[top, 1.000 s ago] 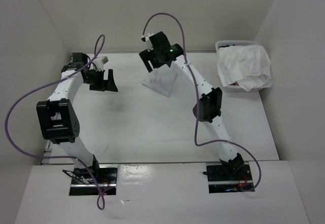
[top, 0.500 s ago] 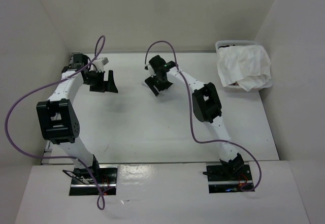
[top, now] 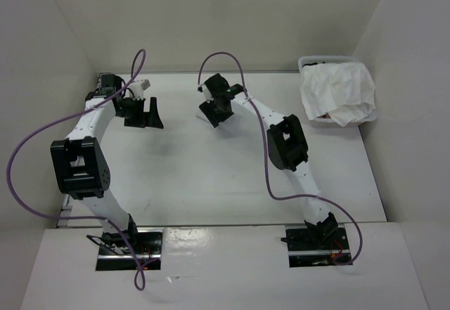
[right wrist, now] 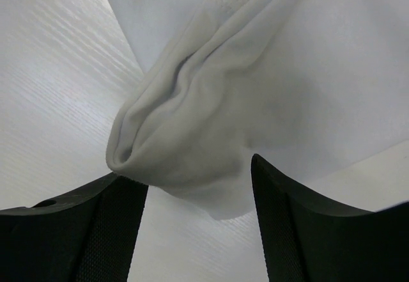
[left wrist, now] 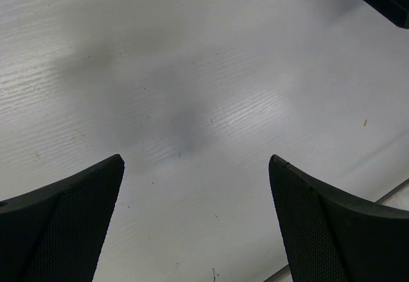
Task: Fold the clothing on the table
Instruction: Fold the skirt
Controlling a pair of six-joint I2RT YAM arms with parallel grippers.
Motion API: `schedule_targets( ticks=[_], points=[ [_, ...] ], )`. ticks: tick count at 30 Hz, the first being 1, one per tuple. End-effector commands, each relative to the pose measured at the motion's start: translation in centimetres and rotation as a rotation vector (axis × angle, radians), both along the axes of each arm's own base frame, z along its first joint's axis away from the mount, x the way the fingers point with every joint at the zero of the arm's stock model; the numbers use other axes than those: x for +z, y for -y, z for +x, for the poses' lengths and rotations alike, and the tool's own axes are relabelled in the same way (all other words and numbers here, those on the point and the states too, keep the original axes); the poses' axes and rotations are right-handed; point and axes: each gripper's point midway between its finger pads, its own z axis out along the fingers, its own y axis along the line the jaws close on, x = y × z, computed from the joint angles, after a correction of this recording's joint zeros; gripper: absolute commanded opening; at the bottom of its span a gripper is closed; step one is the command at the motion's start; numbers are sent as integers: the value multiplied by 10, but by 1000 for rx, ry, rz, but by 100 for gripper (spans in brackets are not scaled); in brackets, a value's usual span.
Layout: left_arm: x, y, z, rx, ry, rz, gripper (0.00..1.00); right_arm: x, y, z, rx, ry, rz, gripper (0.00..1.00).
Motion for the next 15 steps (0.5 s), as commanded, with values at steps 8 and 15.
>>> schedule_targets(
  ticks=[8,15],
  points=[
    [14,1,3,-31,54,-9,100,53,-27,24,14,137,66,46],
    [13,1,4,-38,58,-5,100,50,-35,26,23,128,60,4]
  ],
)
